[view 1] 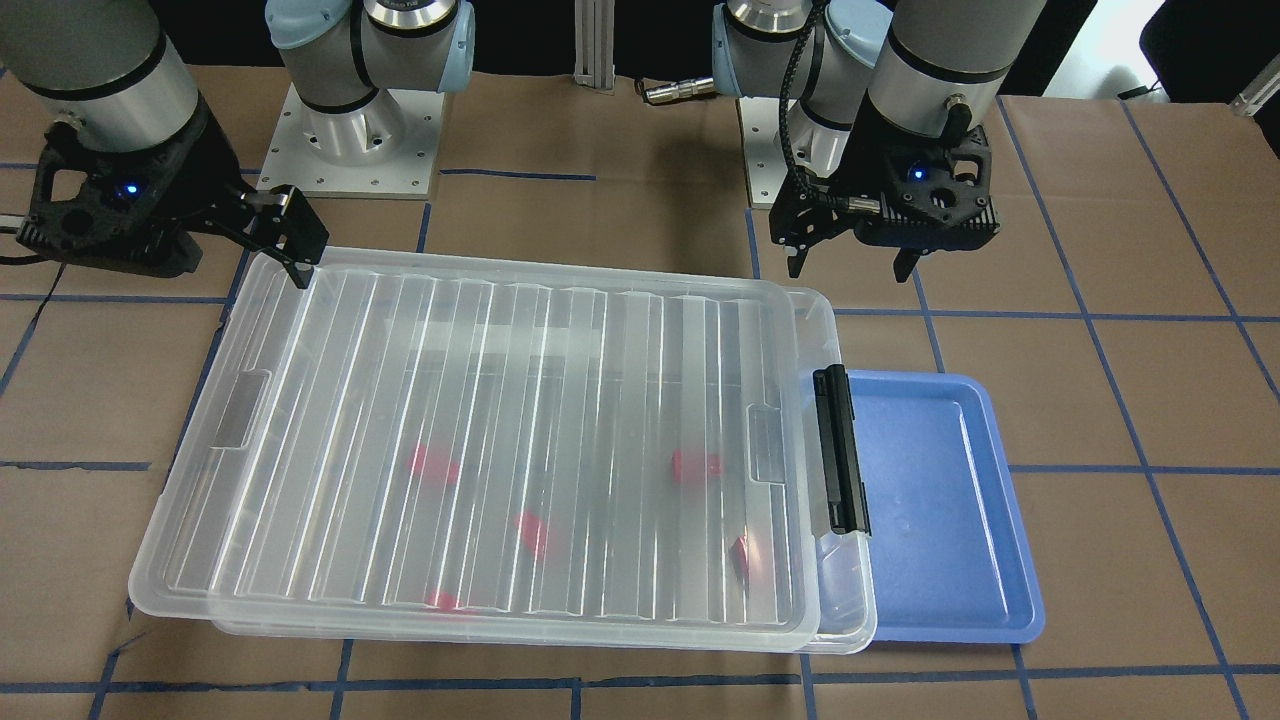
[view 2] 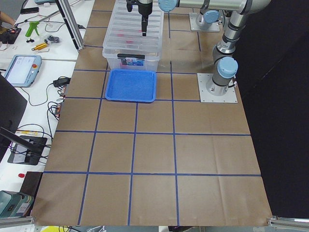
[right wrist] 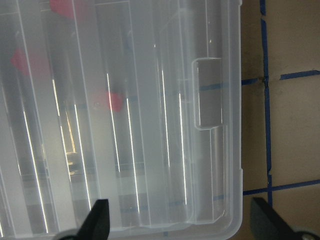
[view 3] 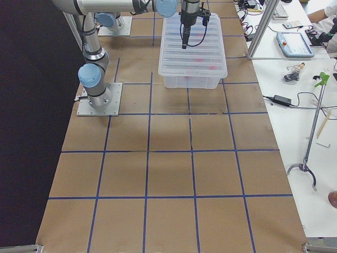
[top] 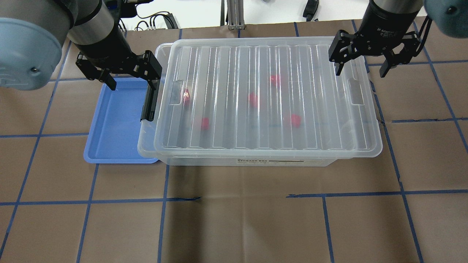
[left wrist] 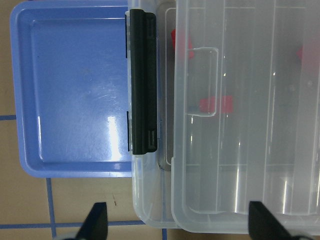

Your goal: Place red block in blue tray from box

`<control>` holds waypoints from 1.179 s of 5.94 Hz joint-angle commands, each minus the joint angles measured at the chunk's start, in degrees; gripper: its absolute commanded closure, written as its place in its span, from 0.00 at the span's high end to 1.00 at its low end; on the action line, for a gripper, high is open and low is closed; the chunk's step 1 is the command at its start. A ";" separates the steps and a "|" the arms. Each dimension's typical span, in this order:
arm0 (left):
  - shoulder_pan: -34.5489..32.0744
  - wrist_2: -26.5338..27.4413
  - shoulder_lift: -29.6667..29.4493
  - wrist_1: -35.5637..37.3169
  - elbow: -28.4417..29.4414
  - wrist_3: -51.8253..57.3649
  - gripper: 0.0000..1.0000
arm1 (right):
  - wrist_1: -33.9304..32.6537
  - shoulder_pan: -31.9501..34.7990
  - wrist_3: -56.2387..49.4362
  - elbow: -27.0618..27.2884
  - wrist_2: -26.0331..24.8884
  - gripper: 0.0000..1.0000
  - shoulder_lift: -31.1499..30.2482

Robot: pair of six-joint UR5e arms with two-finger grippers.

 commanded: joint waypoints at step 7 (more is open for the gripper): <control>0.00 0.03 0.08 0.00 -0.12 0.26 0.98 | -7.94 -13.34 -13.83 11.36 0.70 1.00 4.45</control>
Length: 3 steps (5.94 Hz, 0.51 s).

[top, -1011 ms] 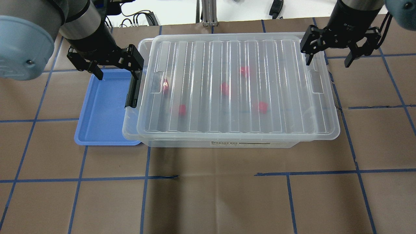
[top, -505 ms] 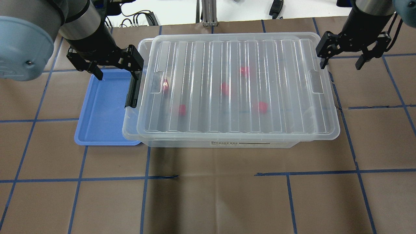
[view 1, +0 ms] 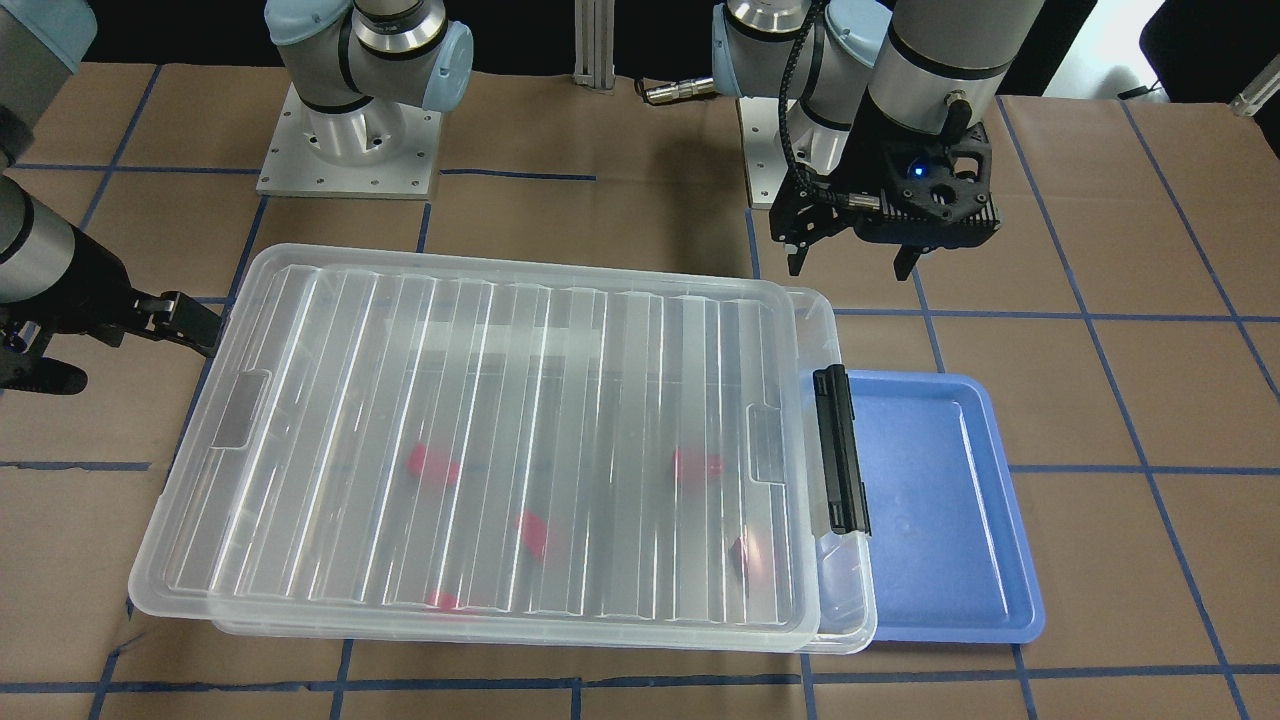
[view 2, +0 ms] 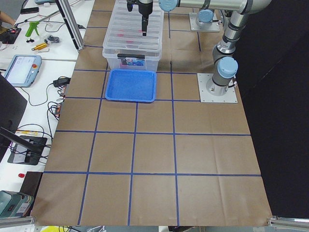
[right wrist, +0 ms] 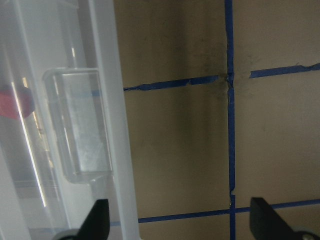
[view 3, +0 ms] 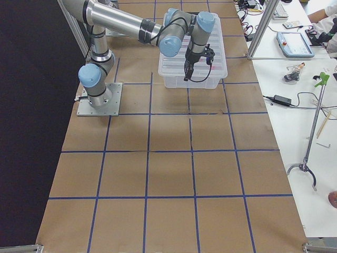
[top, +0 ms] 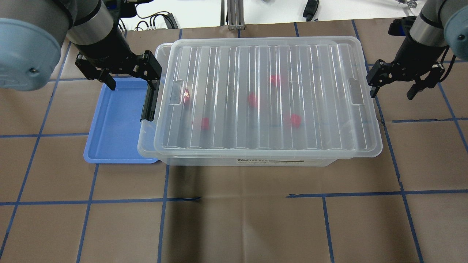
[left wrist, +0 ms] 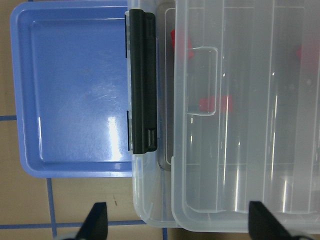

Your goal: Place red block in blue tray from box

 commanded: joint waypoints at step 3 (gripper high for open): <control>0.00 0.00 0.11 0.00 -0.09 0.00 0.98 | -0.53 -0.30 -0.35 1.82 3.17 1.00 0.52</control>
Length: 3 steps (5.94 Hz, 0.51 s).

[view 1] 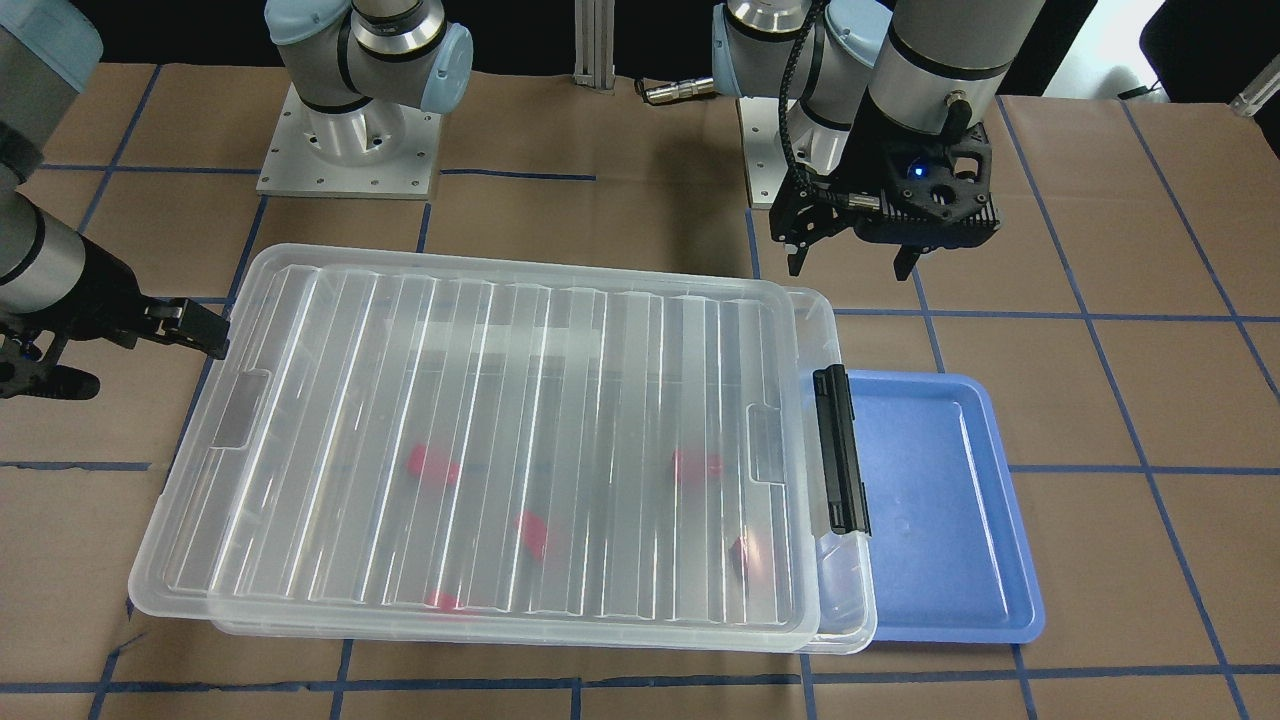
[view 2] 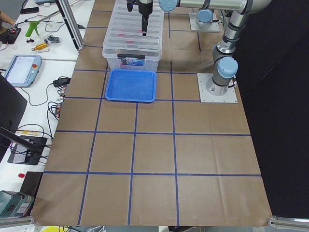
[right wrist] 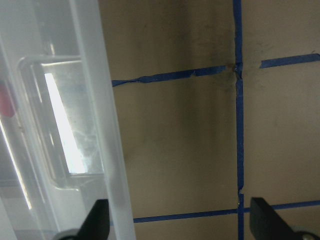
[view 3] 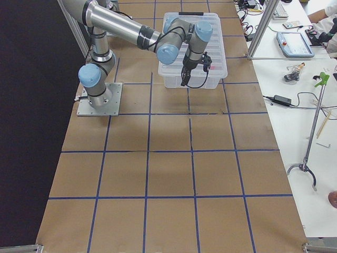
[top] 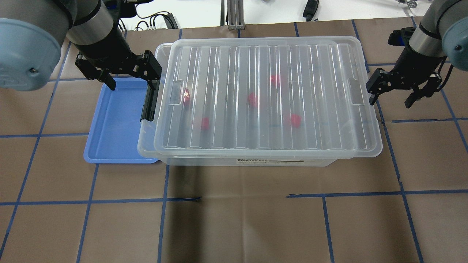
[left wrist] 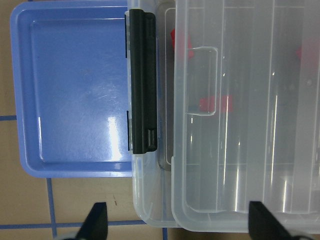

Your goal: Place red block in blue tray from box

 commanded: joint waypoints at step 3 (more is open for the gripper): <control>0.00 0.09 0.06 0.00 -0.05 0.00 0.98 | -0.55 0.09 -2.98 0.28 2.87 1.00 1.87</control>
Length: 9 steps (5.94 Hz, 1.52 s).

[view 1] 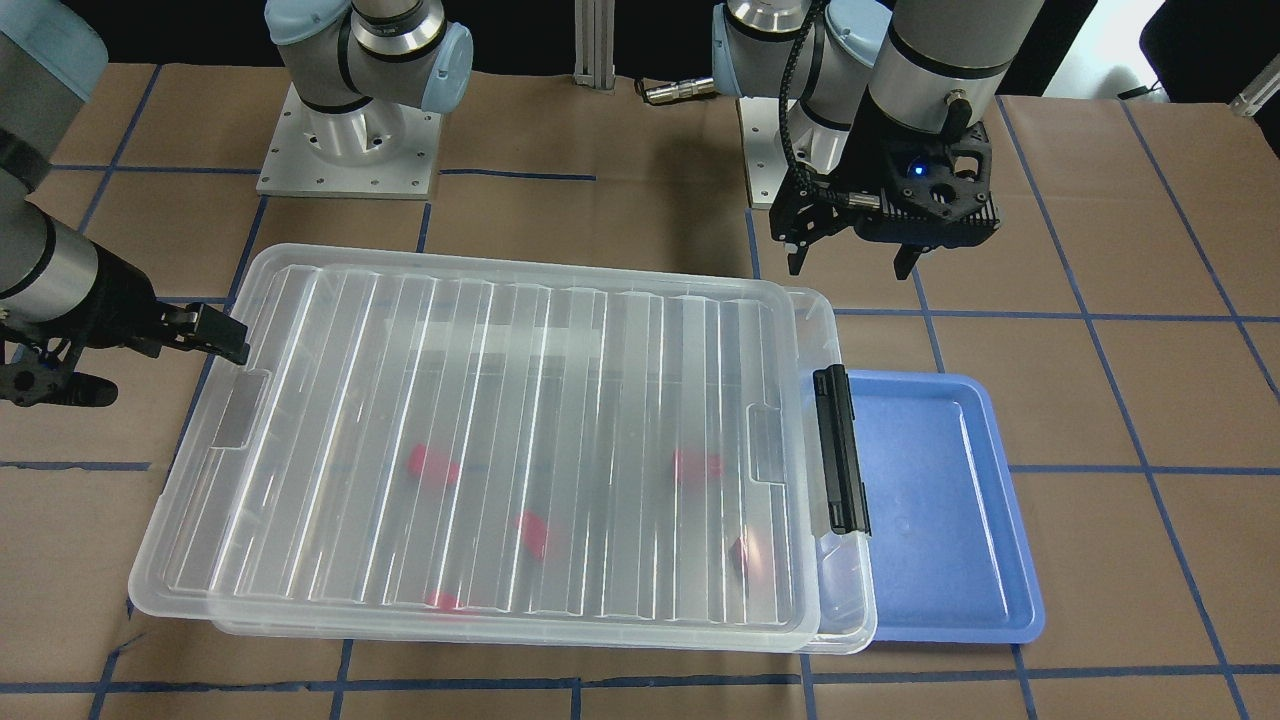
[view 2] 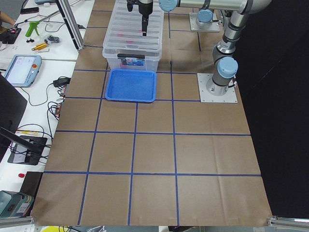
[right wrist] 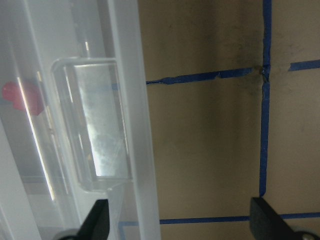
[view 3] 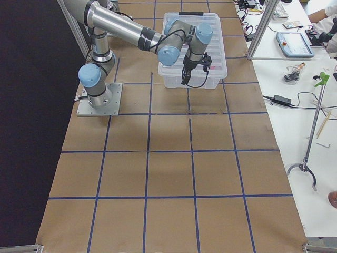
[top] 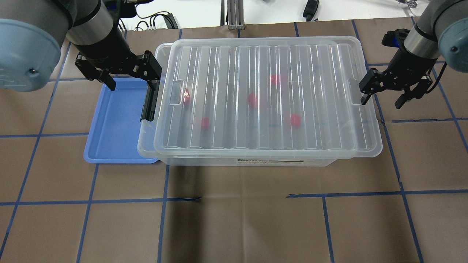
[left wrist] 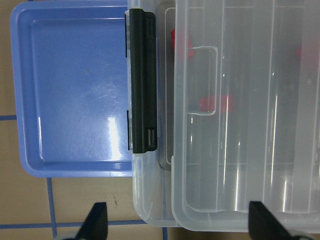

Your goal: Place red block in blue tray from box

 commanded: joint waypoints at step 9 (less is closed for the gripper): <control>-0.43 -0.11 -1.05 -0.09 -1.67 15.68 0.98 | -9.03 -5.59 -8.71 1.14 -19.22 1.00 0.48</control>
